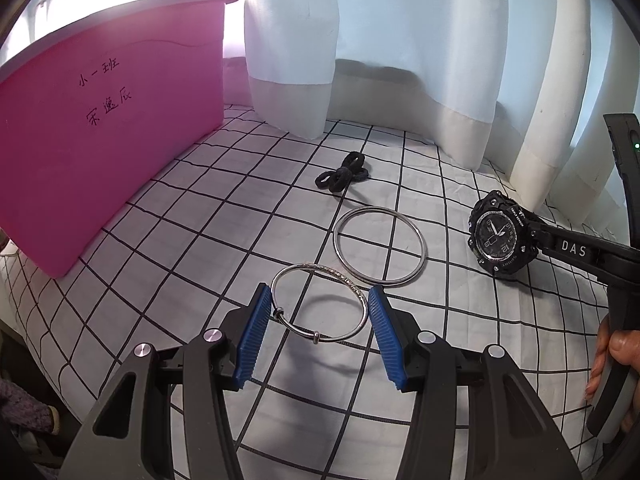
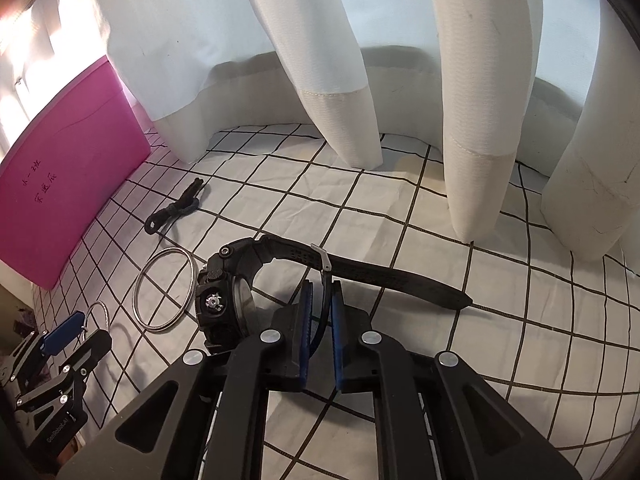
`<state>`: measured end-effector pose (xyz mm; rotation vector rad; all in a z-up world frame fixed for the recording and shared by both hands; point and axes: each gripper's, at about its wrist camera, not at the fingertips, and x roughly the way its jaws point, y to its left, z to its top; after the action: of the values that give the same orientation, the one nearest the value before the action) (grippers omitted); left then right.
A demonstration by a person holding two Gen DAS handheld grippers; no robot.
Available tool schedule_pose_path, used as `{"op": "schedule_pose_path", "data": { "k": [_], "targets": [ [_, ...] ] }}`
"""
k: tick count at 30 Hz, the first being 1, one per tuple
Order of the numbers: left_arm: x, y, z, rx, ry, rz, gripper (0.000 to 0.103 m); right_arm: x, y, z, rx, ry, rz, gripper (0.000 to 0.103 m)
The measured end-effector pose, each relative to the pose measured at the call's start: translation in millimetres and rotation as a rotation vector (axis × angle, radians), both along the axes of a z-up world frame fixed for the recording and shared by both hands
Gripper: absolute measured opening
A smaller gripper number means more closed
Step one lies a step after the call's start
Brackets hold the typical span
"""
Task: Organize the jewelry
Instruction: 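Close the left gripper on the bangle while the right gripper lifts the watch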
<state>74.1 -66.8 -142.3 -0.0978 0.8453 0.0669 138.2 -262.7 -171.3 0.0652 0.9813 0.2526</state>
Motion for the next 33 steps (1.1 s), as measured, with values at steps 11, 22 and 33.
{"op": "schedule_pose_path", "data": {
  "k": [11,22,33],
  "targets": [
    [3,6,0,-0.013,0.008,0.004,0.049,22,16,-4,-0.030,0.013,0.041,0.023],
    [1,7,2,-0.016,0.000,0.009,0.049,-11,31,10,-0.109,-0.199,0.065,0.004],
    [-4,9,32,-0.017,-0.046,-0.005,0.049,-35,20,51,-0.036,-0.294,0.024,0.004]
  ]
}}
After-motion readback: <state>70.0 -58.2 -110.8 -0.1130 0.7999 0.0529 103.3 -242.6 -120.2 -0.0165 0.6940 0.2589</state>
